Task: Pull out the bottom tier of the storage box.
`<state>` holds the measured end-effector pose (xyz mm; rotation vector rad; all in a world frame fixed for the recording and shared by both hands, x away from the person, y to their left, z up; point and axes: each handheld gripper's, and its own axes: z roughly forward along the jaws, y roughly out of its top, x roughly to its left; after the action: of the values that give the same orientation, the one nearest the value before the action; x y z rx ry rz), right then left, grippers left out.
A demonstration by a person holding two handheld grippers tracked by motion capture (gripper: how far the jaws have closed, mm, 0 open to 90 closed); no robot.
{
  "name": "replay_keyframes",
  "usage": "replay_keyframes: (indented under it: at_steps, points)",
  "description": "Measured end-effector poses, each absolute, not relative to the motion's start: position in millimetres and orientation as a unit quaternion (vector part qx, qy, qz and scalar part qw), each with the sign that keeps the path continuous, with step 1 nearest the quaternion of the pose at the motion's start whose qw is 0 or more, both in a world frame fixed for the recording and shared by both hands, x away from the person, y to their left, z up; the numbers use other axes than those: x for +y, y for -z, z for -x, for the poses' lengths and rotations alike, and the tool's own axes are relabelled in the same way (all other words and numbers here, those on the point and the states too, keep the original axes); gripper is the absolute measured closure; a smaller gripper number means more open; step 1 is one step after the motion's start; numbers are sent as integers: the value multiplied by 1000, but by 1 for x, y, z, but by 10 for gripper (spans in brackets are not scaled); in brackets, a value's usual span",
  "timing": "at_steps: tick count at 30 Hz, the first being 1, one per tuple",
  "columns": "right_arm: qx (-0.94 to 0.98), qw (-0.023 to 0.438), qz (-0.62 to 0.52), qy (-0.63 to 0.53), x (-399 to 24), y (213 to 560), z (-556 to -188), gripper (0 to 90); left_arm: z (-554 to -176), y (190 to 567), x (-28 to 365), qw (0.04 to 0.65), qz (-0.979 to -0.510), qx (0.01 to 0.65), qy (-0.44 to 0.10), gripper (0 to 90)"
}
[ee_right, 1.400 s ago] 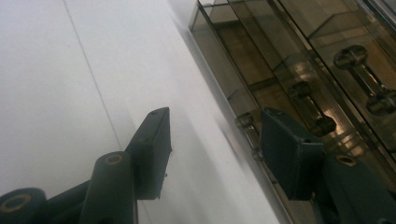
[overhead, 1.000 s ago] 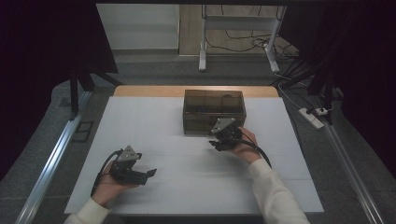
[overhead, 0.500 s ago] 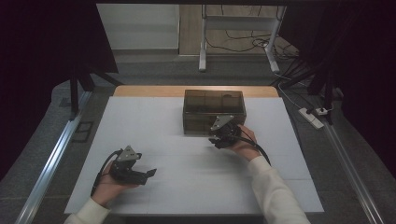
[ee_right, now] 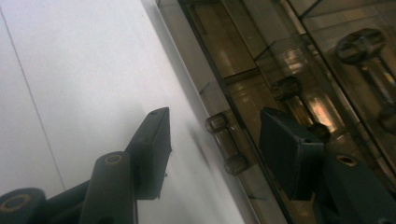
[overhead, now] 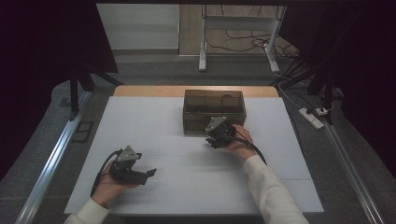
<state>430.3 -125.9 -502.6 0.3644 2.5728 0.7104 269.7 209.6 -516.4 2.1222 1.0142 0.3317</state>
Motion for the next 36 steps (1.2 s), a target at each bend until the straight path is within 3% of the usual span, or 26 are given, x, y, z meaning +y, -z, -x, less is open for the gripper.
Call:
replay_keyframes:
  at_steps: [5, 19, 36]
  points:
    - [930, 220, -135, -259, -127, 504, -433, 452, -270, 516, 209, 373, -830, 394, -130, 124]
    - [930, 201, -152, -267, -135, 501, -437, 617, -270, 516, 209, 373, -830, 394, -131, 124]
    - [932, 184, -157, -271, -137, 500, -438, 682, -269, 516, 209, 372, -830, 393, -132, 124]
